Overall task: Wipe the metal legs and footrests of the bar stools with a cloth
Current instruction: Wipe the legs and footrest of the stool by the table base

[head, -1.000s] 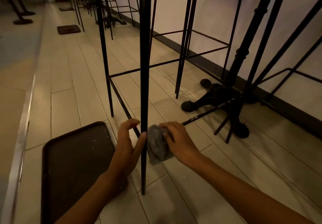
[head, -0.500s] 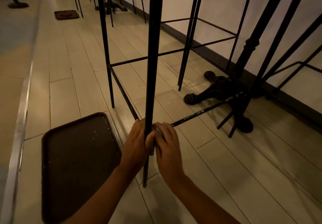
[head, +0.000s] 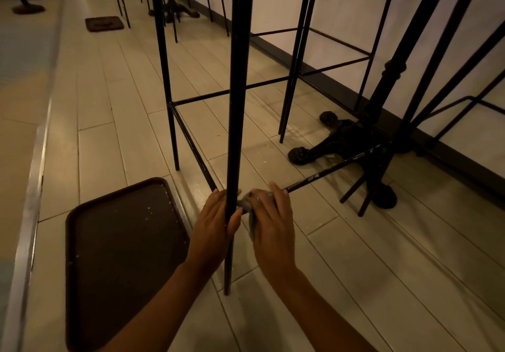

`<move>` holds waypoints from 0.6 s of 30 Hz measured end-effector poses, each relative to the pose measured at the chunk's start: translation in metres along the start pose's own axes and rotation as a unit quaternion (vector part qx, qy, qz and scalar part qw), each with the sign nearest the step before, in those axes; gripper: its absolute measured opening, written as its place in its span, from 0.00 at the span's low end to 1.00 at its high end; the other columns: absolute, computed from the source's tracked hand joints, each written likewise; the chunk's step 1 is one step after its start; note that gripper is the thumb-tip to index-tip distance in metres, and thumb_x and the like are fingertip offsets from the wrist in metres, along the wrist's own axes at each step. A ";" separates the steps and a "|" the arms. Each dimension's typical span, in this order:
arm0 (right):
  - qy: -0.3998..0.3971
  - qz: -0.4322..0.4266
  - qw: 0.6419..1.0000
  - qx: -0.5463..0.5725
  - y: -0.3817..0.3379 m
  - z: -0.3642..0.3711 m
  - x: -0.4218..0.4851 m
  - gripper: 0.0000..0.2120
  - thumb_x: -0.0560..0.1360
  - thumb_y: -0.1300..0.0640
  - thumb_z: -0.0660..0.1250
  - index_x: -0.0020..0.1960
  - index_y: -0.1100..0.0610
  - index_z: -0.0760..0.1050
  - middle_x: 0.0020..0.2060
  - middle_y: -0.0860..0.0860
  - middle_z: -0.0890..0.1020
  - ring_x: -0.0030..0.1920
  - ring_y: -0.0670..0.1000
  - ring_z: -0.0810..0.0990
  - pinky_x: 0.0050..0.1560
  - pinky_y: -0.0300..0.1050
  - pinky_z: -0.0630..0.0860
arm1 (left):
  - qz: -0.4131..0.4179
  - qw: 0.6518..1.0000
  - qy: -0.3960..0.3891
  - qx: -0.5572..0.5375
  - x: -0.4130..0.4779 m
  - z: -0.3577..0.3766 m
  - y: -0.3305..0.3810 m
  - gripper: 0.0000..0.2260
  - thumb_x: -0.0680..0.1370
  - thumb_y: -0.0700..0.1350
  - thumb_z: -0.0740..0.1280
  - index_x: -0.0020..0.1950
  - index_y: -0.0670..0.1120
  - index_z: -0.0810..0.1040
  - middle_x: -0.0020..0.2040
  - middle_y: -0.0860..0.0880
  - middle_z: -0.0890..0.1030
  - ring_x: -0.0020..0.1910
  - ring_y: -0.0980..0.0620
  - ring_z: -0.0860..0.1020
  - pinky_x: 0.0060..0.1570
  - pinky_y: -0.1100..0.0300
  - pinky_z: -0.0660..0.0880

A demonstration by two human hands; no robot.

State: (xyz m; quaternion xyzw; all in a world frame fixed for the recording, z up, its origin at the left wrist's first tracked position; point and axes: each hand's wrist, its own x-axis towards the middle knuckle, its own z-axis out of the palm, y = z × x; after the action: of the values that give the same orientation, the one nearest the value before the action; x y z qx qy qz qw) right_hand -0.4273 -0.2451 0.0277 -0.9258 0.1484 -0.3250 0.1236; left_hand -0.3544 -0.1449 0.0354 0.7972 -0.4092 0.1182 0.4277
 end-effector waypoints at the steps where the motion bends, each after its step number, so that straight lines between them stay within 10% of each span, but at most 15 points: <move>1: 0.001 -0.005 1.000 0.012 -0.008 0.001 -0.002 0.16 0.76 0.56 0.61 0.63 0.56 0.71 0.63 0.54 0.76 0.70 0.55 0.61 0.69 0.56 0.62 | -0.003 1.000 -0.001 -0.009 -0.001 0.000 -0.001 0.20 0.80 0.58 0.48 0.68 0.50 0.64 0.63 0.51 0.69 0.67 0.58 0.63 0.66 0.44 0.59; 4: -0.014 -0.002 0.997 0.082 -0.020 0.006 -0.008 0.20 0.80 0.56 0.46 0.66 0.60 0.68 0.66 0.57 0.72 0.70 0.53 0.63 0.71 0.49 0.58 | -0.012 0.999 -0.006 -0.029 -0.002 0.001 -0.001 0.21 0.80 0.59 0.48 0.67 0.50 0.63 0.64 0.54 0.67 0.66 0.63 0.61 0.66 0.49 0.62; 11: -0.038 -0.089 0.982 0.163 0.003 -0.004 -0.003 0.18 0.80 0.51 0.53 0.61 0.61 0.73 0.60 0.57 0.77 0.63 0.53 0.74 0.61 0.50 0.75 | -0.005 1.000 -0.003 -0.024 -0.001 0.001 0.000 0.22 0.80 0.59 0.49 0.67 0.47 0.65 0.64 0.47 0.72 0.65 0.58 0.64 0.65 0.49 0.63; 18: 0.014 -0.084 0.991 0.099 0.031 -0.006 0.004 0.17 0.77 0.53 0.59 0.62 0.60 0.72 0.59 0.56 0.78 0.65 0.51 0.70 0.69 0.44 0.66 | -0.024 0.999 -0.004 -0.023 -0.001 0.004 -0.001 0.19 0.80 0.60 0.49 0.57 0.50 0.70 0.56 0.44 0.77 0.60 0.54 0.70 0.61 0.44 0.72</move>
State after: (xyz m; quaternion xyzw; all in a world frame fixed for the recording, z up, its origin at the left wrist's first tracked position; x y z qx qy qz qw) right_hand -0.4340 -0.2763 0.0241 -0.9136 0.0393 -0.3598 0.1851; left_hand -0.3547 -0.1468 0.0318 0.7973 -0.3945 0.0950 0.4468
